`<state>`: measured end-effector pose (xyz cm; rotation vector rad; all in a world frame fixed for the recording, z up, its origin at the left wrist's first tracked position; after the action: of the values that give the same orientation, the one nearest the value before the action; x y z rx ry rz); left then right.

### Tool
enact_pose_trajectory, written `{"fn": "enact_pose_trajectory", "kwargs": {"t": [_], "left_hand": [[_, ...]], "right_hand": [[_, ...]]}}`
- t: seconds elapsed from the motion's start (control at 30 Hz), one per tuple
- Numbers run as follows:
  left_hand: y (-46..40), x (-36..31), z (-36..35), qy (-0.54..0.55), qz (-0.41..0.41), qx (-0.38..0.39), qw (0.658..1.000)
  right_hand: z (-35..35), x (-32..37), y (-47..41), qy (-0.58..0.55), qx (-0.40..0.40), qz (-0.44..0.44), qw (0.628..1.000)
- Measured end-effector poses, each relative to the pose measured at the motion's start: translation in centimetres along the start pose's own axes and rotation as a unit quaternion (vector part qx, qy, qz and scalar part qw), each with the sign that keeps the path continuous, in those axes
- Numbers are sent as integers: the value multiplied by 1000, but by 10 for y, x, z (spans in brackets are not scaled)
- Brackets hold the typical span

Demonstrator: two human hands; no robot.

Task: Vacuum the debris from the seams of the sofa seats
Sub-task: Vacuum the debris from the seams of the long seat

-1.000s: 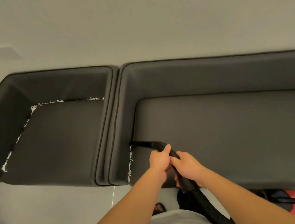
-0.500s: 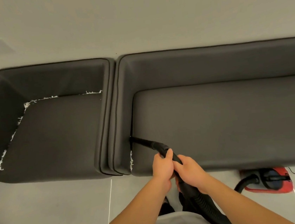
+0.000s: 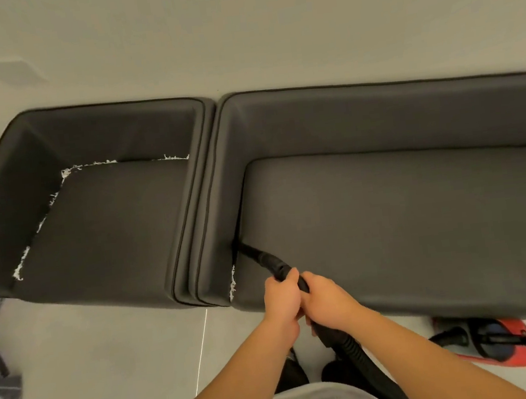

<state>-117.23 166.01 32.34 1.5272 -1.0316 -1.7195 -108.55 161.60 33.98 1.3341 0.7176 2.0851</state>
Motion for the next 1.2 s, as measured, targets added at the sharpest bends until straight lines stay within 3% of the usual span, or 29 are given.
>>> {"fn": "enact_pose_trajectory", "kwargs": {"t": [0.37, 0.53, 0.7, 1.2], "left_hand": [[29, 28, -43, 16, 10, -28, 999], [31, 31, -37, 46, 5, -39, 998], [33, 26, -40, 97, 15, 4, 995], [52, 43, -38, 157, 12, -47, 986]], "right_hand": [[42, -35, 28, -20, 83, 17, 996], [38, -32, 23, 51, 78, 36, 995], [49, -36, 20, 32, 89, 46, 994], [43, -41, 23, 166, 80, 85, 979]]}}
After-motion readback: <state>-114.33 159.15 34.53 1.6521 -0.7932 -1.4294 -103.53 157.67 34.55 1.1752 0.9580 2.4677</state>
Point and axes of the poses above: each hand's wrist, its own y-axis away from the middle knuckle, its own z-axis out of the back of the hand, x = y × z, the point moved 4 cm from there along -y, towards the middle knuckle, and after that the axes turned 3 degrees about y, right-handed, at the moved point
